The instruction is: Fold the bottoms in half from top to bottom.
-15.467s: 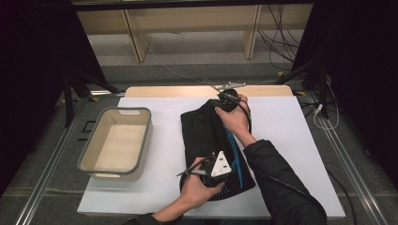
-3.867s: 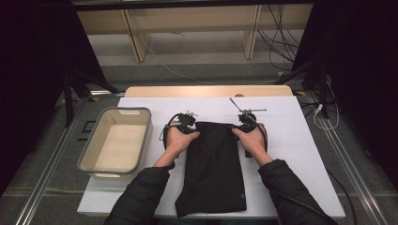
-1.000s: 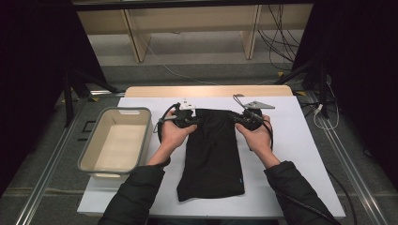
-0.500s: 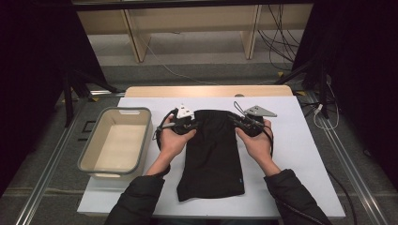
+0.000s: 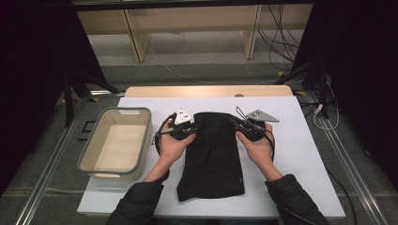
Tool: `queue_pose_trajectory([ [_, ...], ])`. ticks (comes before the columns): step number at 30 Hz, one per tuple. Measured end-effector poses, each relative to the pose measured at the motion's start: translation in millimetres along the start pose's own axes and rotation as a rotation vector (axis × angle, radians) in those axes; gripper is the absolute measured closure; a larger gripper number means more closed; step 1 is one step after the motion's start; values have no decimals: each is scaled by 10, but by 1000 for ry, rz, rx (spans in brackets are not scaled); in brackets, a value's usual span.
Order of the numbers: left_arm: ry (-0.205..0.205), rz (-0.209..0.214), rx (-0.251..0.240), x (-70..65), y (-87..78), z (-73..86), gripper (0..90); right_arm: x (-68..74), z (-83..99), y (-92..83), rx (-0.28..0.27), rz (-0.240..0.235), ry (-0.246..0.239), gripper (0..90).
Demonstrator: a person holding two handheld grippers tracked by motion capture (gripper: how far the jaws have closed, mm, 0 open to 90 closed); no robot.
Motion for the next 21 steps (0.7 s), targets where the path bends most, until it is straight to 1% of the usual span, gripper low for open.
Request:
queue_pose_trajectory([
  [4, -2, -8, -4, -17, -20, 3, 794, 39, -7, -26, -3, 1, -7, 786],
  [6, -2, -4, -6, -23, -32, 13, 794, 43, -6, -37, 1, -2, -8, 786],
  [9, -8, 1, -6, -26, -43, 26, 794, 48, 3, -60, 4, -14, 3, 786],
  [13, -4, -4, -6, -40, -61, 30, 794, 73, -3, -78, 4, -14, -7, 784],
  [16, -6, -2, -7, -49, -73, 38, 794, 85, 0, -92, 5, -18, -6, 783],
  [21, 1, -3, -8, -80, -108, 36, 794, 103, 2, -113, 6, -25, -7, 781],
])
Point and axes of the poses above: each handheld gripper's, and its own axes: y roughly forward along the jaws, z roughly out of its underside, x roughly to its left, the point moved 4 cm from there along y, roughly forward along the jaws, and after that the axes turned 10 degrees about x, right-handed, at the moved point
